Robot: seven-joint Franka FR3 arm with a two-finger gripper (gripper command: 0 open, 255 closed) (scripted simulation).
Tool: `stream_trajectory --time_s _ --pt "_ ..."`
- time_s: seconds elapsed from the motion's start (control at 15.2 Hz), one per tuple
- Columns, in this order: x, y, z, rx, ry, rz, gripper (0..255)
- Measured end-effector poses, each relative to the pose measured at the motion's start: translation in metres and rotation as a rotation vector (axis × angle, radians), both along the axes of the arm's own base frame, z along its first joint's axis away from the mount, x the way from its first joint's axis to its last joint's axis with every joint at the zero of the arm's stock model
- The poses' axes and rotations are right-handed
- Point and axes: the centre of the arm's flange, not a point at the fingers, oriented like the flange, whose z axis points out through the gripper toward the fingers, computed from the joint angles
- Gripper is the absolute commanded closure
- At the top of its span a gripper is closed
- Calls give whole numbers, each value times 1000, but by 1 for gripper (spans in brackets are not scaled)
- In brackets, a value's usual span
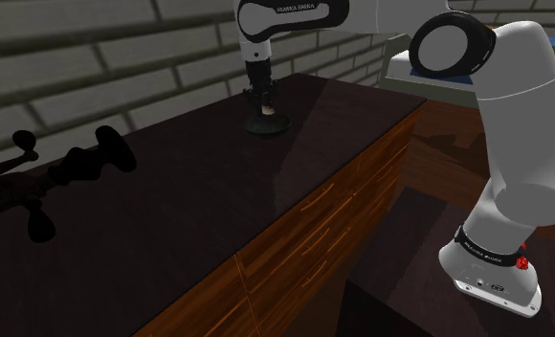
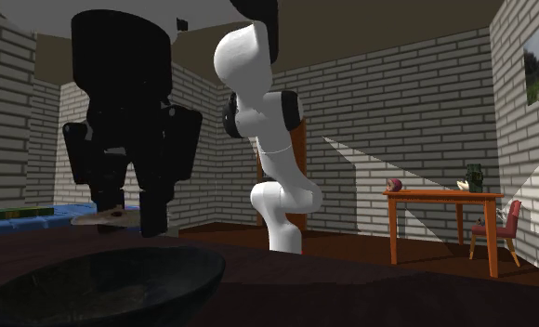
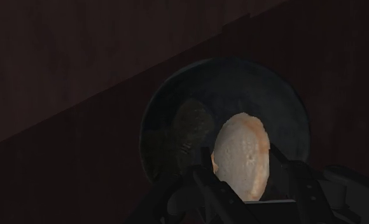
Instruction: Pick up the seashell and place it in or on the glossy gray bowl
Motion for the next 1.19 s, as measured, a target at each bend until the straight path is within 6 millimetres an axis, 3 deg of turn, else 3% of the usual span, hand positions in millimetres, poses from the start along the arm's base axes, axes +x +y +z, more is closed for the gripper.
stream_trajectory --time_s 0.33,0.79,0.86,1.19 --pt "0 2 -26 0 0 0 255" --pt "-1 1 -31 0 0 0 255" --pt "-1 1 -31 0 0 0 0" --pt "-1 1 -31 0 0 0 0"
